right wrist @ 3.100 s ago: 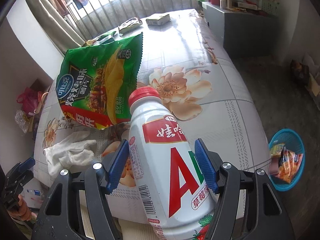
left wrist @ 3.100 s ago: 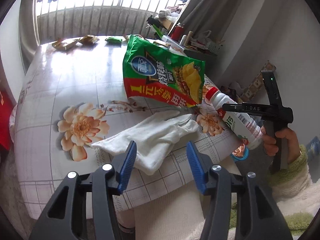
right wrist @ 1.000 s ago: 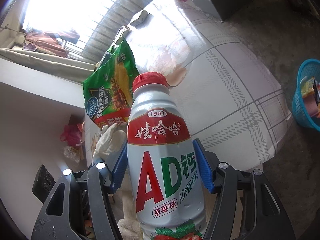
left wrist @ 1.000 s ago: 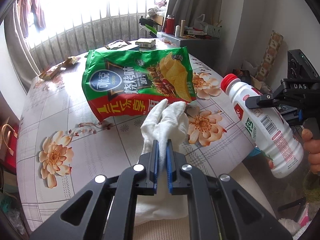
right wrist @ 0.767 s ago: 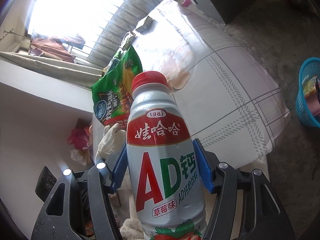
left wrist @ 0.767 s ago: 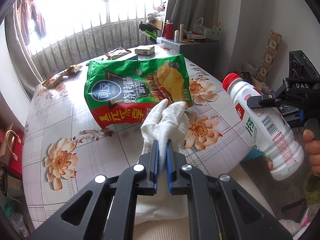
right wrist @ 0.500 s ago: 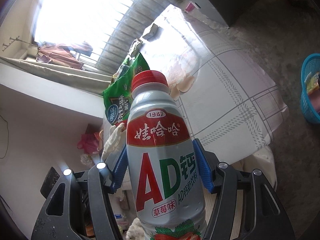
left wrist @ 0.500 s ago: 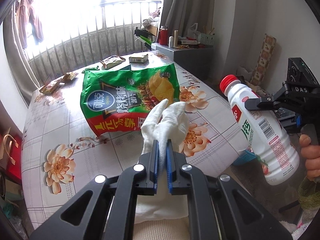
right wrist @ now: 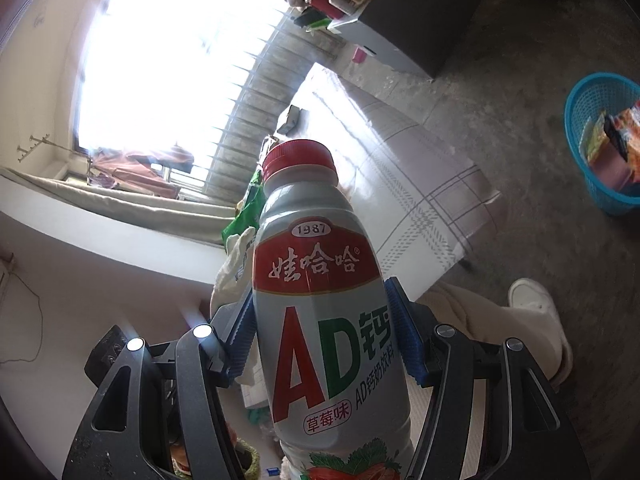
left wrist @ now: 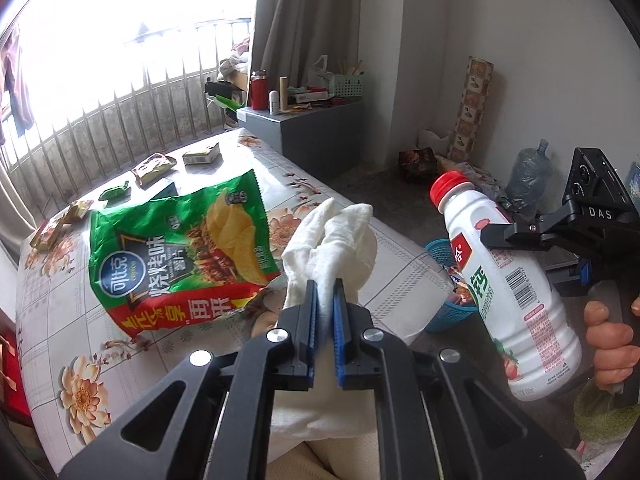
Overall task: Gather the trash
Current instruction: 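Carry the glove and bottle toward the blue wastebasket, then open both grippers over the wastebasket to drop glove and bottle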
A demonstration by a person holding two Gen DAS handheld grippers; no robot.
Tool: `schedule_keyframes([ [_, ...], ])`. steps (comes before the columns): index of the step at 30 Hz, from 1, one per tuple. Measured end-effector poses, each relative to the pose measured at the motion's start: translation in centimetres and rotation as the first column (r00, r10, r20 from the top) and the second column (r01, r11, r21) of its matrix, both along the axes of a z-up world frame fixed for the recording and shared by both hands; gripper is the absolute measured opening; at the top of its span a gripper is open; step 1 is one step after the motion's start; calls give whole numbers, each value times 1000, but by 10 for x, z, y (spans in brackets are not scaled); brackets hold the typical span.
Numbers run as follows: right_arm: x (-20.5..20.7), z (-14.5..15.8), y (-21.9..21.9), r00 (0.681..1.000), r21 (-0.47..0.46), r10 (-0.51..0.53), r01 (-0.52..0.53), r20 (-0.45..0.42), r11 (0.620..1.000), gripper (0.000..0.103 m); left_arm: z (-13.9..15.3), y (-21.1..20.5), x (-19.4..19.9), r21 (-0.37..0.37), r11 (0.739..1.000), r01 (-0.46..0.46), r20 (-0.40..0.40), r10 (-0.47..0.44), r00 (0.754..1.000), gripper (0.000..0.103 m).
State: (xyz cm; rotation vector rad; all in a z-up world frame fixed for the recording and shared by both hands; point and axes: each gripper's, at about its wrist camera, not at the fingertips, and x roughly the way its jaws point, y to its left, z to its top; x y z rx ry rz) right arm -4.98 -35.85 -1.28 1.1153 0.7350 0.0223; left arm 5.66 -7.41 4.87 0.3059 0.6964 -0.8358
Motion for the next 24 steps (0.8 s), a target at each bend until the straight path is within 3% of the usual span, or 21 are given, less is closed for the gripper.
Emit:
schedule_keyframes([
  [24, -80, -34, -72, 978, 118, -206, 201, 31, 972, 58, -9, -124, -33, 60, 980, 189, -44, -187, 981, 7],
])
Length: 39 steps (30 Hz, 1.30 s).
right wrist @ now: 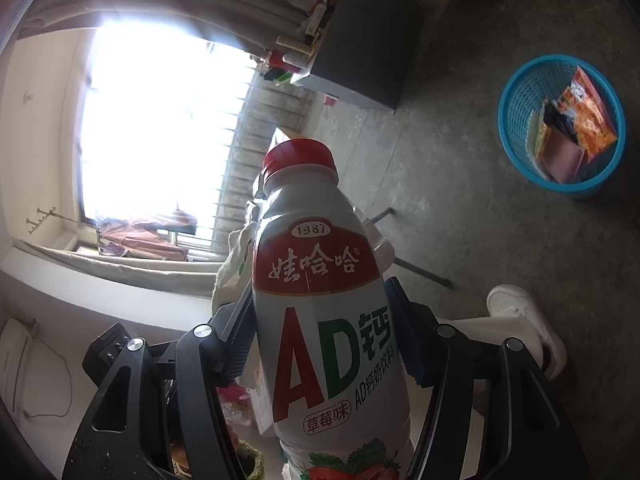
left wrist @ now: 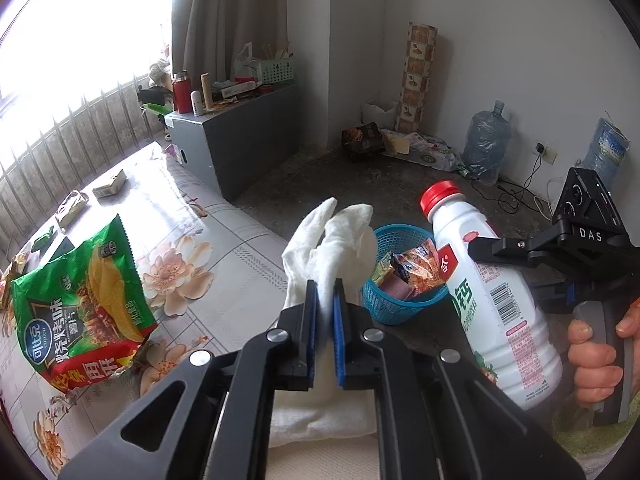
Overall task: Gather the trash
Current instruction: 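Open both grippers over the wastebasket to drop glove and bottle, then move both tools back toward the green chip bag on the table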
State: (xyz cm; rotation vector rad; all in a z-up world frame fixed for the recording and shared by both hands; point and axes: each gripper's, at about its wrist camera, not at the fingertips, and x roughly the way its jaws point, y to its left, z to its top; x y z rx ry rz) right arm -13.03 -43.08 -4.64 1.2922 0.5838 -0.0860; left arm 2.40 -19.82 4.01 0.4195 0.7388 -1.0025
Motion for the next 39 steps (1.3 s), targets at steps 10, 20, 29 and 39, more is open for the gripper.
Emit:
schedule_keyframes([
  [10, -91, -33, -83, 968, 30, -240, 242, -69, 970, 58, -29, -92, -7, 33, 994, 102, -194, -94, 977, 7],
  [20, -61, -121, -144, 958, 242, -221, 261, -182, 934, 58, -100, -227, 5, 148, 977, 157, -390, -88, 917, 7],
  [29, -50, -198, -204, 883, 323, -348, 444, -314, 836, 78, -109, -289, 26, 66, 995, 76, -411, -42, 910, 49],
  [39, -100, -188, -141, 886, 237, -328, 413, -328, 879, 77, -98, -236, 11, 83, 991, 105, -409, -62, 910, 50],
])
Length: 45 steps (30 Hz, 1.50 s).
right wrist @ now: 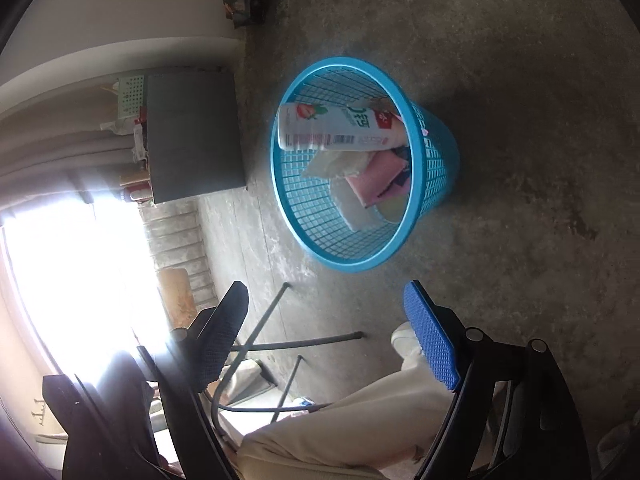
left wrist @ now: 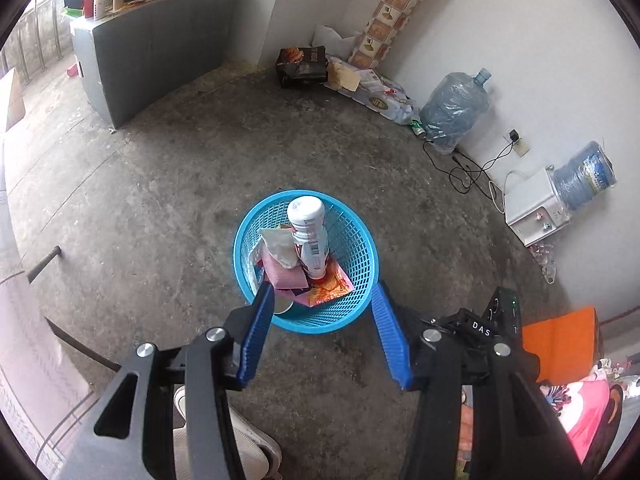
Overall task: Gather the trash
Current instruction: 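Move both tools back toward the green chip bag on the table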
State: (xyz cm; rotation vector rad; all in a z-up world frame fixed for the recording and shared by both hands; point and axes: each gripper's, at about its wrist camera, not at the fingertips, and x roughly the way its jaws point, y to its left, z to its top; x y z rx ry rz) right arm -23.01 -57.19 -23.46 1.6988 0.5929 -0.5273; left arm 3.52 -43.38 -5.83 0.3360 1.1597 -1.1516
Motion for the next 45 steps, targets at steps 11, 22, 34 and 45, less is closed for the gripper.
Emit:
schedule_keyframes([
  [11, 3, 74, 55, 988, -216, 139, -152, -70, 965, 77, 67, 107, -2, -113, 993, -23, 98, 35, 995, 74],
  [22, 88, 145, 110, 893, -395, 449, -406, 19, 824, 79, 85, 306, 27, -240, 912, -333, 211, 384, 899, 83],
  [34, 254, 200, 232, 627, -482, 778, -674, 26, 559, 79, 66, 456, 88, -287, 736, -613, 181, 671, 719, 84],
  [45, 410, 191, 280, 558, -495, 828, -733, -46, 467, 83, 46, 495, 107, -320, 651, -688, 70, 741, 668, 84],
])
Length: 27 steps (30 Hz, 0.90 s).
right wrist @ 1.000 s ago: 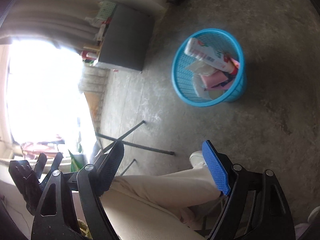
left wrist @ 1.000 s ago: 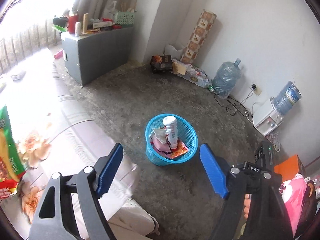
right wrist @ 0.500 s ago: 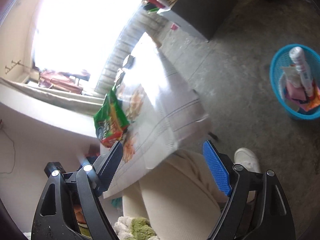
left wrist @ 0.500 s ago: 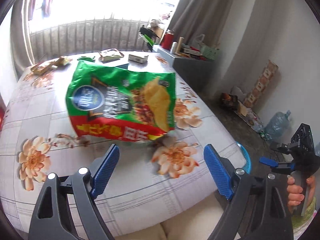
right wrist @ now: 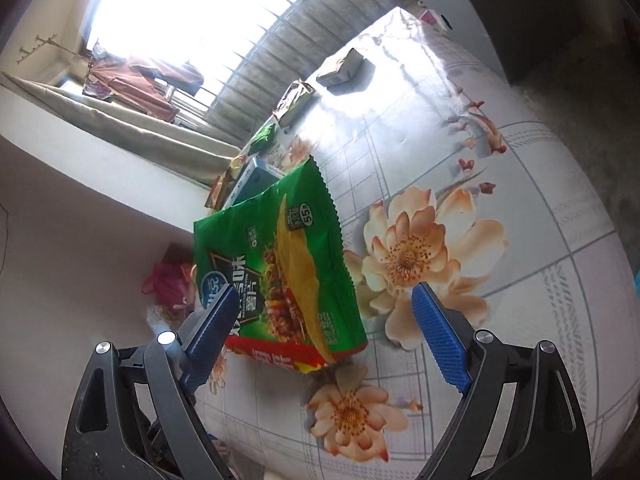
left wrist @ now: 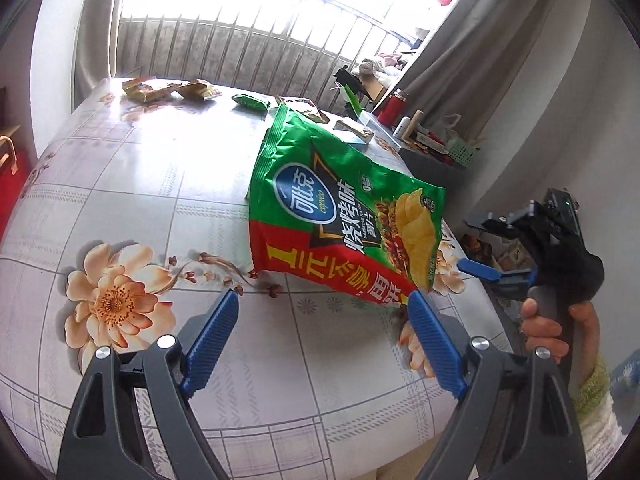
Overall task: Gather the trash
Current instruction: 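Move both tools back toward the green chip bag on the table, then close the right gripper on the green chip bag and lift it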
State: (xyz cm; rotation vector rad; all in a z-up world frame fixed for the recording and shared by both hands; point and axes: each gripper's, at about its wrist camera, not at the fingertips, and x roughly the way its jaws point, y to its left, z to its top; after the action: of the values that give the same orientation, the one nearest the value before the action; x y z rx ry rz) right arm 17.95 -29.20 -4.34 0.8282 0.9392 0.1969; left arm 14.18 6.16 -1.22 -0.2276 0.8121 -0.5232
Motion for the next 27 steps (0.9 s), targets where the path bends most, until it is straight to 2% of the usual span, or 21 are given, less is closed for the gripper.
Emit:
schedule_keyframes([
  [1, 8, -6, 3, 1000, 3, 13, -13, -21, 1000, 82, -1, 0, 0, 1, 1000, -3, -1, 3, 1000, 84],
  [2, 14, -13, 9, 999, 11, 31, -30, -37, 999, 76, -1, 1, 0, 3, 1000, -6, 0, 6, 1000, 84],
  [4, 21, -20, 18, 996, 24, 70, -69, -59, 997, 52, -3, 2, 0, -1, 1000, -2, 1, 2, 1000, 84],
  [5, 21, -21, 20, 995, 18, 72, -71, -76, 997, 30, -3, 2, 0, -2, 1000, -1, 0, 1, 1000, 84],
  [6, 17, -23, 22, 993, 14, 76, -75, -90, 997, 23, -3, 1, -1, -3, 1000, 0, 0, 0, 1000, 84],
  [8, 2, -23, 18, 995, 20, 53, -52, -90, 998, 16, 0, -2, -2, -11, 1000, 5, 6, -5, 1000, 84],
  [12, -54, -20, -9, 994, 31, -82, 84, -79, 996, 14, 5, -16, -6, -42, 999, 33, 20, -32, 999, 82],
  [14, -86, -20, -20, 988, 38, -135, 138, -72, 990, 15, 5, -31, -6, -47, 996, 72, 6, -72, 997, 71],
  [17, -123, -21, -24, 986, 24, -156, 158, -64, 987, 18, 2, -56, -5, -46, 990, 132, -24, -133, 991, 54],
  [19, -137, -20, -20, 986, -3, -155, 155, -56, 988, 18, 1, -72, -4, -42, 987, 157, -21, -158, 987, 47],
  [24, -172, -11, -16, 987, -31, -157, 156, -39, 987, 18, -14, -103, -3, 70, 977, 201, -48, -198, 979, 24],
  [27, -182, -12, -18, 988, 29, -153, 154, -8, 988, 18, -29, -111, -1, 109, 966, 233, -97, -223, 970, 15],
])
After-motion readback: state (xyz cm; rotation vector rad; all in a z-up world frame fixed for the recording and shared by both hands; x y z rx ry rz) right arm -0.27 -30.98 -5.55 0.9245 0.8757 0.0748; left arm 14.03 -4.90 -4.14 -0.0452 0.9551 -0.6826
